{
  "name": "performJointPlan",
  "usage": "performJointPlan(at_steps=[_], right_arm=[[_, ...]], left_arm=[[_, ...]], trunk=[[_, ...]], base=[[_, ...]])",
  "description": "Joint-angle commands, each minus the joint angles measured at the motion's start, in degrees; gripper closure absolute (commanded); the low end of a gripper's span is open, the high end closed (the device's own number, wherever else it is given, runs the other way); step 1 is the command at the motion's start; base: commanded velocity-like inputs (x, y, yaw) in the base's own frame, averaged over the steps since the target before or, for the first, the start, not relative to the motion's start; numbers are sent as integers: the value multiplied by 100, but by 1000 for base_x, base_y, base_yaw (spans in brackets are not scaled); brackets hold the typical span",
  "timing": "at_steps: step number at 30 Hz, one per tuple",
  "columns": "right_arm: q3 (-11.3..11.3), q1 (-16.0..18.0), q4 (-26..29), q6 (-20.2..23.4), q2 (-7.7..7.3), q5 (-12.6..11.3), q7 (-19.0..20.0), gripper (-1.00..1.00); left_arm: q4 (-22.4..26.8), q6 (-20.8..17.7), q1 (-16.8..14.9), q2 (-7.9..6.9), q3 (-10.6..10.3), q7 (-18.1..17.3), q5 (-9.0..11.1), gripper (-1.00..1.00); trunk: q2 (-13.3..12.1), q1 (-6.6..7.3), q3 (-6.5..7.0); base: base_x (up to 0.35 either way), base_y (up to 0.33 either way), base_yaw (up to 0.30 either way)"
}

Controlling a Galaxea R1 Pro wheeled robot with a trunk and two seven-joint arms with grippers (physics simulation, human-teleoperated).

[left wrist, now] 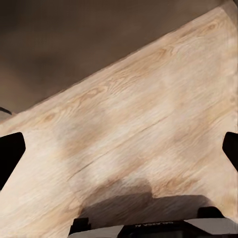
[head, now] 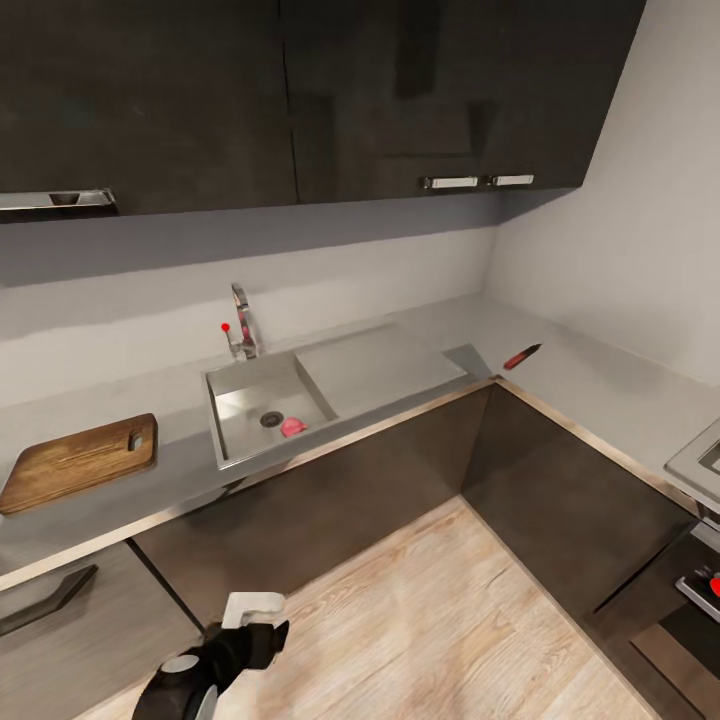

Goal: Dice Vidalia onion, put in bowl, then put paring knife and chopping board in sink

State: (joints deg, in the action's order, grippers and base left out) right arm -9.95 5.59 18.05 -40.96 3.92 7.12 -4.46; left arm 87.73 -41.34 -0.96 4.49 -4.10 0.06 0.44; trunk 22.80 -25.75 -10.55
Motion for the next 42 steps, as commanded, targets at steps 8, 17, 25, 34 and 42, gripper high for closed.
performJointPlan(at_steps=[8,17,25,34,42], right_arm=[[-15,-1,-110,-9,3,61,-47,-100],[-16,2,-134,-1,3,61,-47,-100],[-17,-3,-135,0,3,61,-47,-100],[-25,0,-135,0,3,61,-47,-100],[-17,0,-135,0,3,61,-47,-100]], left_arm=[[114,-306,-809,315,-307,18,-125,-100],[113,-1481,-2686,392,-405,20,-108,-100],[-114,-1655,-3933,403,-404,20,-61,-100],[-1235,-1654,-5167,379,-376,112,-41,-100],[-2281,-1646,-5387,286,-103,755,-34,-100]], trunk=[[12,-3,-12],[12,-3,-12],[12,-3,-12],[12,-3,-12],[12,-3,-12]], base=[[0,0,0],[0,0,0],[0,0,0],[0,0,0],[0,0,0]])
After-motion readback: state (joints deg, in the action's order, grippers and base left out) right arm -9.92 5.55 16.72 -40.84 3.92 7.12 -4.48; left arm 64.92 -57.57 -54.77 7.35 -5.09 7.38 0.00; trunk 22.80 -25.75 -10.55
